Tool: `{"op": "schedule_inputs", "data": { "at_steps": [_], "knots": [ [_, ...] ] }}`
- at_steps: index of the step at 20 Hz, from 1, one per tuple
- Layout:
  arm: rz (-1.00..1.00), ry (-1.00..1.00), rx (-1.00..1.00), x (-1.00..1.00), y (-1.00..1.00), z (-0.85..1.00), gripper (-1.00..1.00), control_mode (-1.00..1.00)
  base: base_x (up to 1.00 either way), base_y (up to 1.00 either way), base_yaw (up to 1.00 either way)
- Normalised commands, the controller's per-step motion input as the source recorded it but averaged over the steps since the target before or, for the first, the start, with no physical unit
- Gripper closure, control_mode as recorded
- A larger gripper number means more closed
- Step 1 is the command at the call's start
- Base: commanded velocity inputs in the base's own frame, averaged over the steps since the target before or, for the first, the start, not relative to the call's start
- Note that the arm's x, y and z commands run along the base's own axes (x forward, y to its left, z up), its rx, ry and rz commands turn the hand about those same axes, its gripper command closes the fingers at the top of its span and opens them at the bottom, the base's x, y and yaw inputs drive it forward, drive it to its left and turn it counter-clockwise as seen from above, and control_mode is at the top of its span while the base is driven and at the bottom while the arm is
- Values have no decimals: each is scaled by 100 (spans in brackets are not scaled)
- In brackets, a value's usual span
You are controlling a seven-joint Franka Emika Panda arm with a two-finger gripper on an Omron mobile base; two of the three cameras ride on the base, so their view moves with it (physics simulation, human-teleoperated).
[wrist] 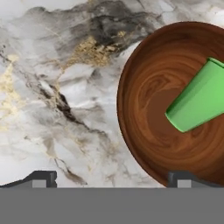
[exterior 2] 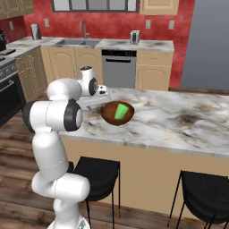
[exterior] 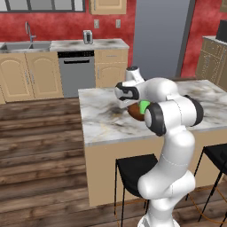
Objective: Place the cup inside the bowl on the dining table and move the bowl to any counter.
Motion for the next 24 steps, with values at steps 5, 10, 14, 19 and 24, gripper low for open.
{"op": "schedule_inputs", "data": {
  "at_steps": [5, 10, 14, 19, 24],
  "knots": [
    [-3, -5, -4, 0, 28, 0, -100, -100, 0, 0, 0],
    [-1, 0, -9, 2, 14, -3, -100, -100, 0, 0, 0],
    [0, 0, -9, 2, 6, -3, -100, -100, 0, 0, 0],
    [-2, 0, -4, 7, 3, 0, -100, -100, 0, 0, 0],
    [-6, 0, 0, 26, 0, 0, -100, -100, 0, 0, 0]
  ]
}}
